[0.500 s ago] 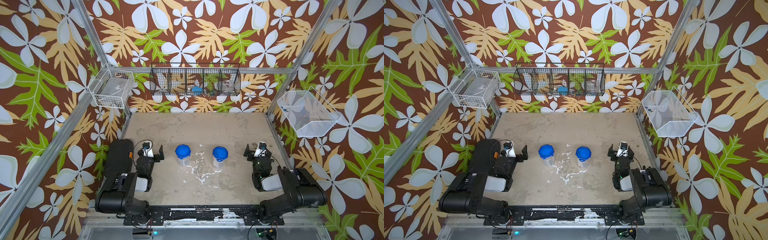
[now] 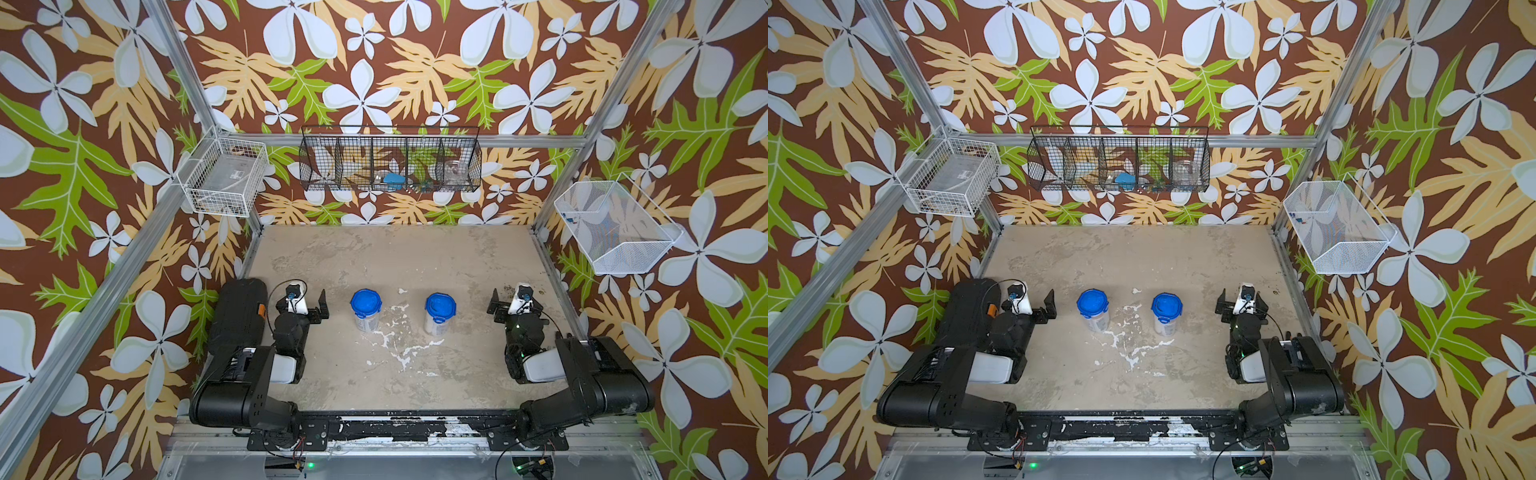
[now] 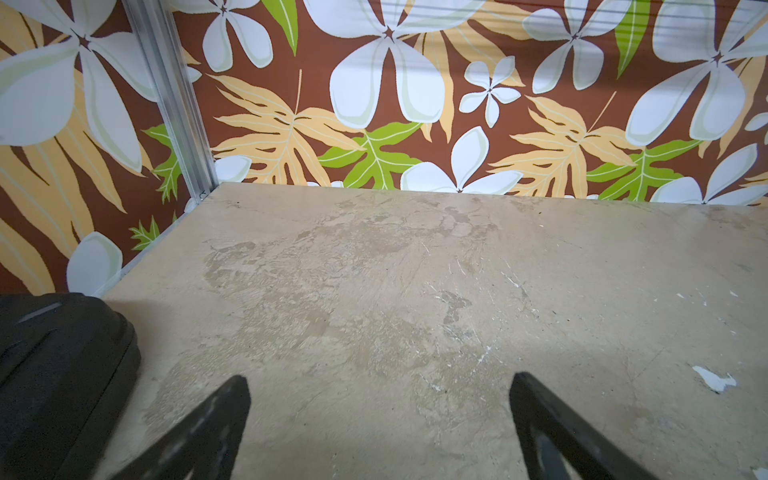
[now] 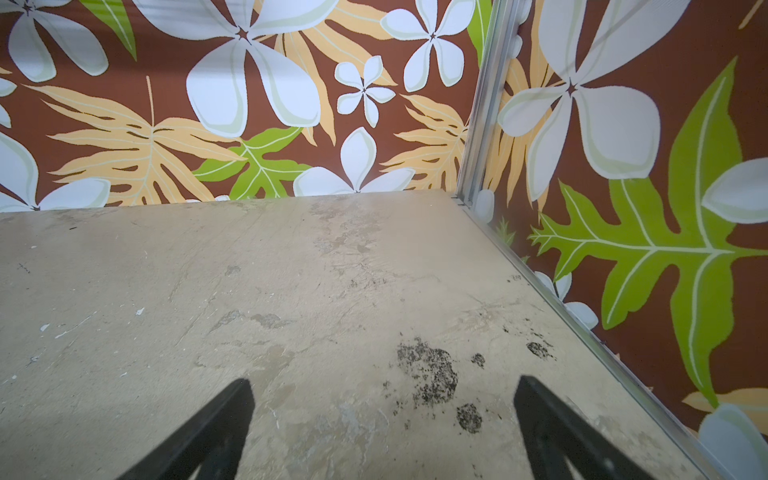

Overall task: Take out toiletry kits
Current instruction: Adjust the container at the center of the board.

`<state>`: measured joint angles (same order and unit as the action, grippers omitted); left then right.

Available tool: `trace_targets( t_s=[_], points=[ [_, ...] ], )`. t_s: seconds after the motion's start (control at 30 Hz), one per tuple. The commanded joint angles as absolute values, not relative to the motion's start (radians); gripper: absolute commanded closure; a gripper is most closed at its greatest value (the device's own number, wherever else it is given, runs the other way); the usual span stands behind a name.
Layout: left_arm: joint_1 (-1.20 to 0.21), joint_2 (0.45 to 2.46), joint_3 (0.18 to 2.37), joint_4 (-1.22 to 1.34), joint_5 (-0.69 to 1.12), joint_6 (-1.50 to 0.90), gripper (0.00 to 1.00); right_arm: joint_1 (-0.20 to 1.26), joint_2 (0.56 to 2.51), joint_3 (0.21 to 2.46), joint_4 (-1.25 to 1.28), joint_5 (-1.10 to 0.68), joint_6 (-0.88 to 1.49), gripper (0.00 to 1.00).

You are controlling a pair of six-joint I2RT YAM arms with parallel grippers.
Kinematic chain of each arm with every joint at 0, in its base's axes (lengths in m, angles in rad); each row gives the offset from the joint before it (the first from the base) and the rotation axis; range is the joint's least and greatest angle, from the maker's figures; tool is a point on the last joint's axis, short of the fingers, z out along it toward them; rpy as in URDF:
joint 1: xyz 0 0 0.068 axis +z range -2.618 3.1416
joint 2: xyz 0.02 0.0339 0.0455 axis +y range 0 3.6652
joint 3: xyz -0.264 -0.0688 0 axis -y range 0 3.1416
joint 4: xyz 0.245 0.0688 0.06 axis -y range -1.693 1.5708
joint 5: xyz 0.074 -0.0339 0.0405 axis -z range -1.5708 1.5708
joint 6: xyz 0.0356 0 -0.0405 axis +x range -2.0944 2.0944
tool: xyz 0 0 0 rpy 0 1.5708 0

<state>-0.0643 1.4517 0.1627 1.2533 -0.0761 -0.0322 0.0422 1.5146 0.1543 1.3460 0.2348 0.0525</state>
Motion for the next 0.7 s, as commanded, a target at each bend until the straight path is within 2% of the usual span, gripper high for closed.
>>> trace_targets(
  t_s=[0.0, 0.37, 0.43, 0.5, 0.57, 0.6, 0.67],
  points=[
    [-0.072, 1.449, 0.163, 1.272, -0.126, -0.023, 0.00, 0.043, 1.511, 0.153, 1.366, 0.232, 0.061, 0.00],
    [-0.072, 1.442, 0.167, 1.250, -0.130, -0.024, 0.00, 0.043, 1.510, 0.153, 1.367, 0.233, 0.061, 0.00],
    [-0.072, 1.428, 0.175, 1.240, -0.212, -0.058, 0.00, 0.049, 1.492, 0.150, 1.372, 0.265, 0.062, 0.00],
    [-0.072, 1.345, 0.214, 1.097, -0.286, -0.087, 0.00, 0.098, 1.347, 0.176, 1.223, 0.365, 0.034, 0.00],
    [-0.075, 1.262, 0.346, 0.843, -0.340, -0.078, 0.00, 0.203, 1.123, 0.292, 0.904, 0.561, 0.056, 0.00],
    [-0.087, 1.228, 0.398, 0.761, -0.427, -0.088, 0.00, 0.229, 1.024, 0.365, 0.735, 0.571, 0.145, 0.00],
    [-0.081, 1.137, 0.551, 0.488, -0.482, -0.269, 0.01, 0.230, 0.844, 0.509, 0.366, 0.423, 0.360, 0.00]
  ],
)
